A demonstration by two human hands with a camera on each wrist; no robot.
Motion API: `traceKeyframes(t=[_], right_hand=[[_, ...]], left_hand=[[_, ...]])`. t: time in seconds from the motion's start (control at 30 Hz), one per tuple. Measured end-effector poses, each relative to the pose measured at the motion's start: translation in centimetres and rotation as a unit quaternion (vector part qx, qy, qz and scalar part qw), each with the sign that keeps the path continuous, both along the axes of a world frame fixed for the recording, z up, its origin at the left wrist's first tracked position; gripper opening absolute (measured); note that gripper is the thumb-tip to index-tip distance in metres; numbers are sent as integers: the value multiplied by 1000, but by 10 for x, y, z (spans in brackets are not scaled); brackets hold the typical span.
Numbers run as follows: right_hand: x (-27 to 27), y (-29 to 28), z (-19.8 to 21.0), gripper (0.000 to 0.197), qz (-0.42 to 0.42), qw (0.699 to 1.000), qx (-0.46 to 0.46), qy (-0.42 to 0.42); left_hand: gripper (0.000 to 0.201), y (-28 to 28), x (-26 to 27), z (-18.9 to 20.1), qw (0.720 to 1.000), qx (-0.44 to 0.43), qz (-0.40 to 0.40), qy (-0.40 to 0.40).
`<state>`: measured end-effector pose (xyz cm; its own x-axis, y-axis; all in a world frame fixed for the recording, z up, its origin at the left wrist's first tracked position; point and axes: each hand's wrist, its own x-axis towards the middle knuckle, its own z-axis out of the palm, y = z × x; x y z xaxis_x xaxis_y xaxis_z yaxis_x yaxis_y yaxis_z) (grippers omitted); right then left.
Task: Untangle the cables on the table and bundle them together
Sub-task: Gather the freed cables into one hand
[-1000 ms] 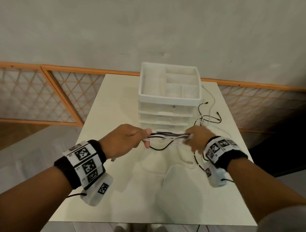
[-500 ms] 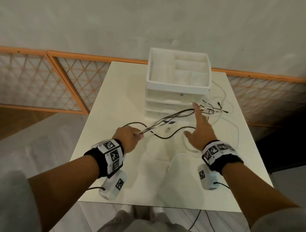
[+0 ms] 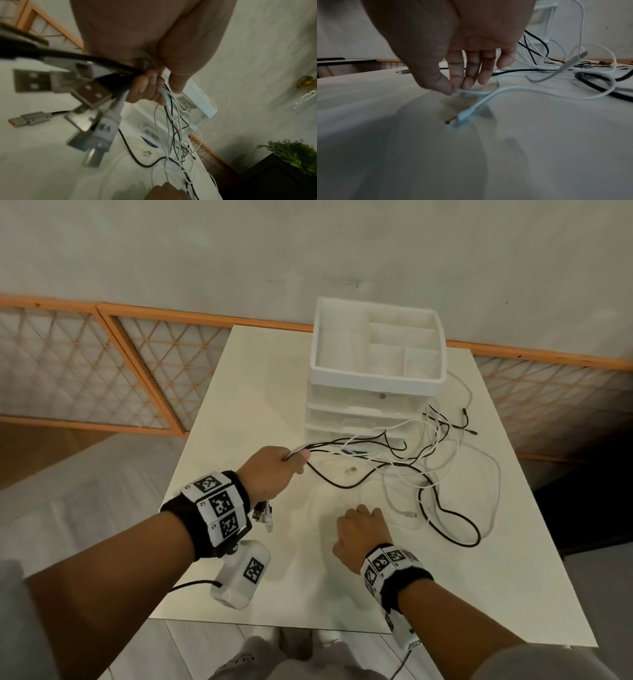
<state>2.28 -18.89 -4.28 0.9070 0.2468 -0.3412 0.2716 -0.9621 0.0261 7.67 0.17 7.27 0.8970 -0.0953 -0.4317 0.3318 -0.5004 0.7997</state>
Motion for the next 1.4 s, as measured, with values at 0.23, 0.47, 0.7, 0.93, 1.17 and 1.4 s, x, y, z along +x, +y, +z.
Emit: traceKeyframes(t=[0.23, 0.47, 0.7, 0.93, 1.17, 1.4], right_hand=[[56, -22, 118, 15, -103, 860, 444, -232], [53, -30, 201, 5, -100, 808, 557, -160], [59, -21, 195, 13, -180, 777, 555, -238], [66, -39, 216, 6, -189, 734, 572, -313], [67, -97, 186, 15, -194, 879, 367, -233], [52, -156, 138, 33, -380, 899, 203, -76]], left_hand=[[38, 7, 8, 8, 995, -91, 35, 8], [32, -6, 13, 39, 987, -147, 19, -59], [31, -28, 17, 53, 973, -227, -21, -42], [31, -30, 13, 48, 969, -244, -36, -27], [33, -20, 15, 63, 969, -220, 12, -111], [43, -5, 25, 55, 973, -123, 74, -179]])
